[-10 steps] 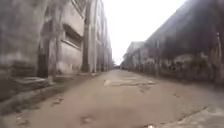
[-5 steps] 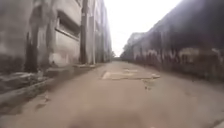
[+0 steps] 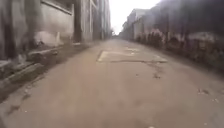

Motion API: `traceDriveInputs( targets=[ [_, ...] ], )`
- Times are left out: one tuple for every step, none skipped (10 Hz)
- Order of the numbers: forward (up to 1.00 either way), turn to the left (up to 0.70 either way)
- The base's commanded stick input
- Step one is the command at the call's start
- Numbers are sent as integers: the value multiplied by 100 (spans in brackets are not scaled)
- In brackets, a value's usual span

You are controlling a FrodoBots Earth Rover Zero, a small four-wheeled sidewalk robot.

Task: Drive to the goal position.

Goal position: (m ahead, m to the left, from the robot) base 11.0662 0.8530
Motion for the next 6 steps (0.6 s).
traceDriveInputs(
  targets=[
    [70,0],
    [70,0],
    [70,0],
    [70,0],
    [70,0],
    [70,0]
  ],
)
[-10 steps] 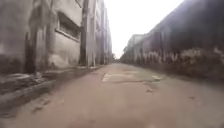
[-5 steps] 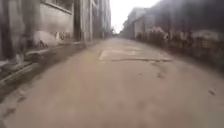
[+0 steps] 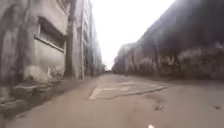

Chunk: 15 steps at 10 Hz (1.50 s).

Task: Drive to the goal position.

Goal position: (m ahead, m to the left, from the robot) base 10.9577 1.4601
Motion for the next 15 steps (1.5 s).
traceDriveInputs(
  targets=[
    [70,0],
    [70,0],
    [70,0],
    [70,0],
    [70,0],
    [70,0],
    [70,0],
    [70,0],
    [70,0],
    [70,0],
    [70,0],
    [70,0],
    [70,0],
    [70,0],
    [70,0]
  ],
)
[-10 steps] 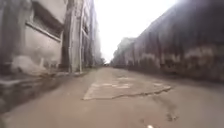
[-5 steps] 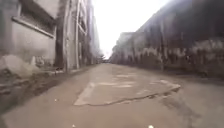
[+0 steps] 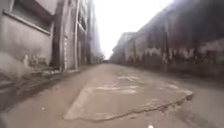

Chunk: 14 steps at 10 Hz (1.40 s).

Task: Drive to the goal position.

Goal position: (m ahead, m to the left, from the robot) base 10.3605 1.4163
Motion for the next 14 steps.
traceDriveInputs(
  targets=[
    [70,0],
    [70,0],
    [70,0],
    [70,0],
    [70,0],
    [70,0],
    [70,0],
    [70,0],
    [70,0],
    [70,0],
    [70,0],
    [70,0],
    [70,0],
    [70,0]
  ],
)
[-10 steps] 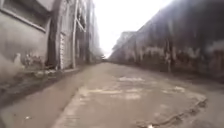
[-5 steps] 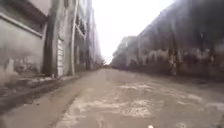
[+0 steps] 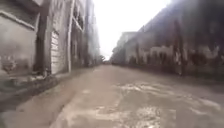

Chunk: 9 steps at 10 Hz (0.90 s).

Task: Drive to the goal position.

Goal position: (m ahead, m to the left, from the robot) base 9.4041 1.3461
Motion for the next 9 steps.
traceDriveInputs(
  targets=[
    [70,0],
    [70,0],
    [70,0],
    [70,0],
    [70,0],
    [70,0],
    [70,0],
    [70,0],
    [70,0]
  ],
)
